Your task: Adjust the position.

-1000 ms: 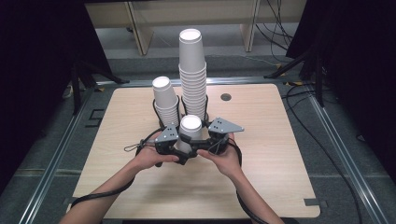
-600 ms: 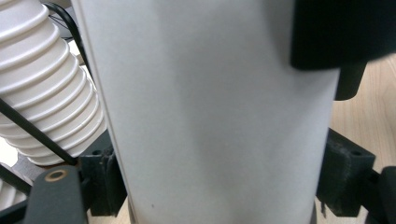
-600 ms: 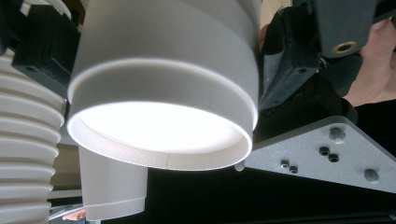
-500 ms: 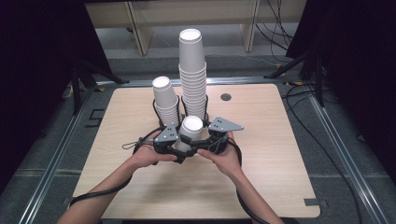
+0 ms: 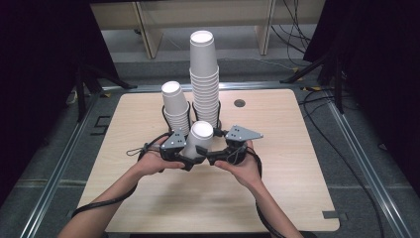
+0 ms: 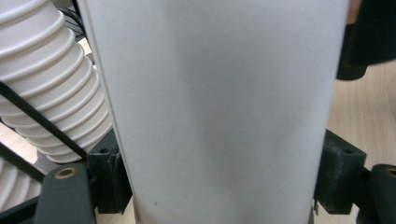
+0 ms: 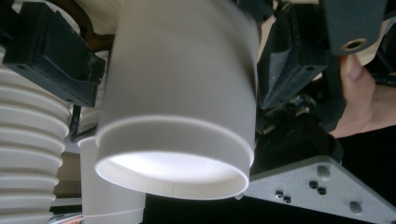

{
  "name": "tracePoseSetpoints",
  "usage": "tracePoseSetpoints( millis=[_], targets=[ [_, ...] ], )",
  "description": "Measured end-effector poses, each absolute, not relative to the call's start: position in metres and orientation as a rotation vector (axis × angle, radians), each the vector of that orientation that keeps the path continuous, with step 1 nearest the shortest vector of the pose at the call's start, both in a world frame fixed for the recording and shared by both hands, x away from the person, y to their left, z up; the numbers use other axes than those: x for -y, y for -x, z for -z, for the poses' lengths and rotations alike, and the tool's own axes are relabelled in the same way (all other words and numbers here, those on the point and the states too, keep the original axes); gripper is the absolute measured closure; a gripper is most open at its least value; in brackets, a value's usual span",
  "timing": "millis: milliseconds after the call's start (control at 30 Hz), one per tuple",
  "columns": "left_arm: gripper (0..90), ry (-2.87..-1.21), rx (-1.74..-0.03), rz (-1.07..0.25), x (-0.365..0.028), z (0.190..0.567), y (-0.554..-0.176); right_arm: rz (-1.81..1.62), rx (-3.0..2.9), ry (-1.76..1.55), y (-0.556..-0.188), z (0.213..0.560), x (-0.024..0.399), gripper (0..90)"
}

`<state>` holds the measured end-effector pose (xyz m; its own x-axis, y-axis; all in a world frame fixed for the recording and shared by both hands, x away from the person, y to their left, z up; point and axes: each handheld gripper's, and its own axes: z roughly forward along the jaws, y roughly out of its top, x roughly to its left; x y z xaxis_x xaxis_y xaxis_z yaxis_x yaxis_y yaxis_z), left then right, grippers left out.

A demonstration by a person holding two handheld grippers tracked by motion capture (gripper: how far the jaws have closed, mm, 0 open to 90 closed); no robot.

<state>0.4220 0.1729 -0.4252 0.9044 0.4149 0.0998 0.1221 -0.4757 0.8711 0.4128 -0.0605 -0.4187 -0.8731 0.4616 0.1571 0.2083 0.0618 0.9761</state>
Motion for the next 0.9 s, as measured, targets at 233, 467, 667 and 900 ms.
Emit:
tracePoseSetpoints(
  millis=[233,467,667,900],
  targets=[
    [22.8,-2.202,-0.321,-0.407,-0.181,0.423,-0.430,-1.847,-2.143,-0.708,-0.407,0.428,0.078,14.8],
    [22.9,-2.463,-0.195,-0.507,-0.181,0.422,-0.439,-1.706,-2.187,-0.715,-0.403,0.439,0.098,14.9],
    [22.9,-2.711,-0.030,-0.614,-0.171,0.414,-0.443,-1.585,-2.292,-0.724,-0.401,0.449,0.102,15.1],
    [22.4,-2.903,0.208,-0.679,-0.150,0.413,-0.442,-1.485,-2.376,-0.647,-0.403,0.450,0.097,15.4]
  ],
)
